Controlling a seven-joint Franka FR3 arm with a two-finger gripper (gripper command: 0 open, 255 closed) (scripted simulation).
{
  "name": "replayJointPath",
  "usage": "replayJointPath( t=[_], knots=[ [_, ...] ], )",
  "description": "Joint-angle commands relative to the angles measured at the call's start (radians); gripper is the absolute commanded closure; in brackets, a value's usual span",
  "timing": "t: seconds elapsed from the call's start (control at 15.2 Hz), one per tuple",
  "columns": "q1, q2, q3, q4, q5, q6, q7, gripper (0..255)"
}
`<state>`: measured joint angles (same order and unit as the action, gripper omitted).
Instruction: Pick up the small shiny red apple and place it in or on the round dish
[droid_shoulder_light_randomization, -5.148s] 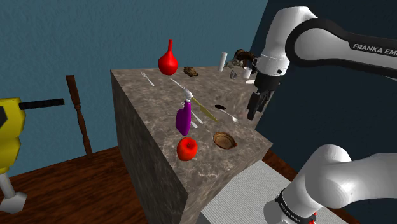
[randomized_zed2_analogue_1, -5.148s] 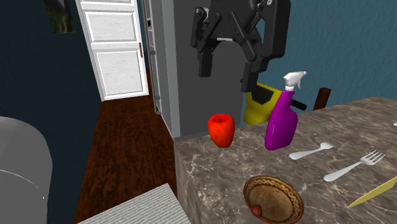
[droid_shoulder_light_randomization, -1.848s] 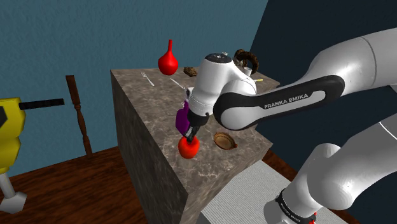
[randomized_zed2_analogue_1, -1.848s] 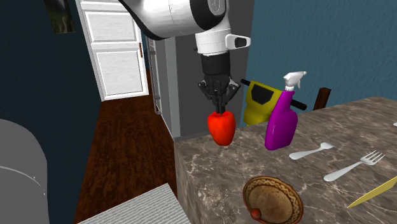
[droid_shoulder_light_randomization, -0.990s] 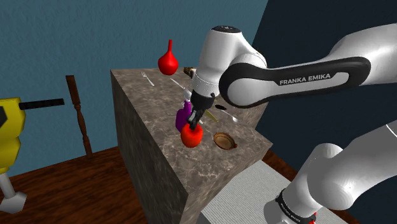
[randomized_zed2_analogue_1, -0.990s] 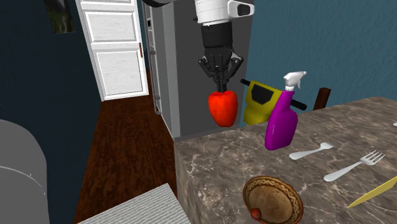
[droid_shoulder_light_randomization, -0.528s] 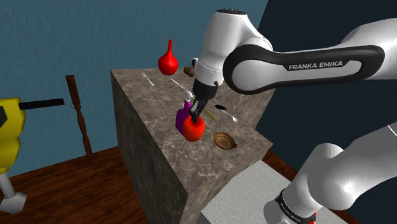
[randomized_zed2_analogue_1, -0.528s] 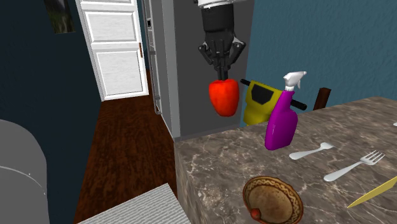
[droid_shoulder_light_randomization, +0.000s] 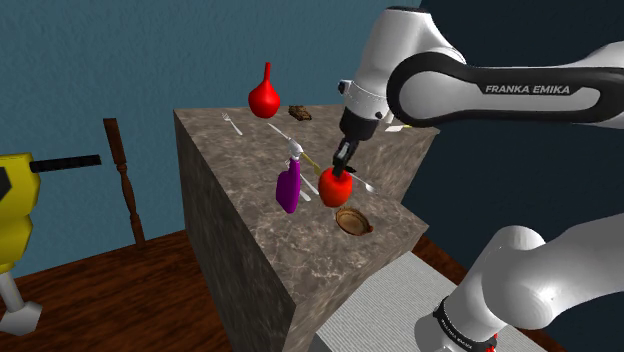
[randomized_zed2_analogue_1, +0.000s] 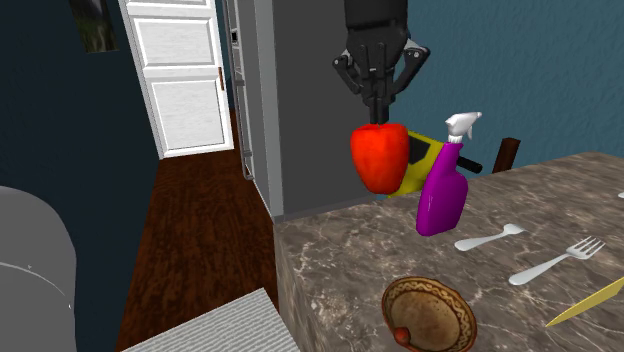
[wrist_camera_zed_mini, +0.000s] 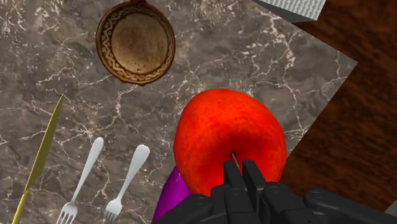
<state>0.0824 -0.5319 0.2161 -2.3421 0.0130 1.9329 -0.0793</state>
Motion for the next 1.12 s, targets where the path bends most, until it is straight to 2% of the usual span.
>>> replayJointPath(
  t=[0.0,0.53,0.59,1.06],
  knots=[
    [-0.011,-0.046,-0.041,-0.018,-0.007,-0.027,-0.050,255],
    [-0.070,-0.158,-0.202,-0.035,-0.071,-0.114,-0.238,255],
    [-0.085,-0.173,-0.239,-0.029,-0.089,-0.133,-0.282,255],
    [-0.086,-0.182,-0.241,-0.128,-0.092,-0.042,-0.277,255]
  ],
)
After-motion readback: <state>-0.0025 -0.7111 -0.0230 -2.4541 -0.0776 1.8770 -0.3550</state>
